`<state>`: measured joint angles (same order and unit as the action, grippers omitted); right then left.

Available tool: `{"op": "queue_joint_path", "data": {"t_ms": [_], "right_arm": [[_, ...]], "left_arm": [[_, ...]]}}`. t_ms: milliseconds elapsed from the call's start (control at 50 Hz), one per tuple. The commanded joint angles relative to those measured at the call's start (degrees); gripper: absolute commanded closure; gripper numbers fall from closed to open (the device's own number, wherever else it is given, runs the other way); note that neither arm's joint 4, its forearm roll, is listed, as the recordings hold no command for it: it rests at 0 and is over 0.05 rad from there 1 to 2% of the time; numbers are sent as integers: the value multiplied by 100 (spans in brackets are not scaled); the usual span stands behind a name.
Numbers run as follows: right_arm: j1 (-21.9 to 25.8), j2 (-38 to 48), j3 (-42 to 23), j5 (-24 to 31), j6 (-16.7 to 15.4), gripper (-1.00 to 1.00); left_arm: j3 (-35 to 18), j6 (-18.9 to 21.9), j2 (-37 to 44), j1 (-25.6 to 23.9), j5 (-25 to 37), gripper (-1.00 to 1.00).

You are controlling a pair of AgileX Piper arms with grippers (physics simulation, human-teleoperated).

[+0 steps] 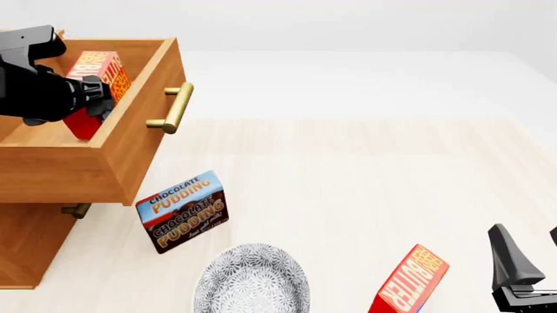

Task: Put the butter at the front in the top drawer of the cabinet and close it.

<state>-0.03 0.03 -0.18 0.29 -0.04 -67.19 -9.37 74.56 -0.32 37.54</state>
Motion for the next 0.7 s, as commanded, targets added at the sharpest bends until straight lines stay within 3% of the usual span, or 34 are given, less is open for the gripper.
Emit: {"op": "queue_joint_path", "data": {"t_ms": [20,240,260,700], "right_arm": [[-1,2,3,-8,0,-100],[0,2,4,-8,1,-100],[-1,2,3,-8,-1,-100],[-2,2,3,-8,0,-100]], "left_arm": [[-40,111,-27,-24,-33,100],[-89,68,-112,-64,39,100],[-99,71,-141,-46,42,-100],[-271,168,-306,27,303,-100]]}}
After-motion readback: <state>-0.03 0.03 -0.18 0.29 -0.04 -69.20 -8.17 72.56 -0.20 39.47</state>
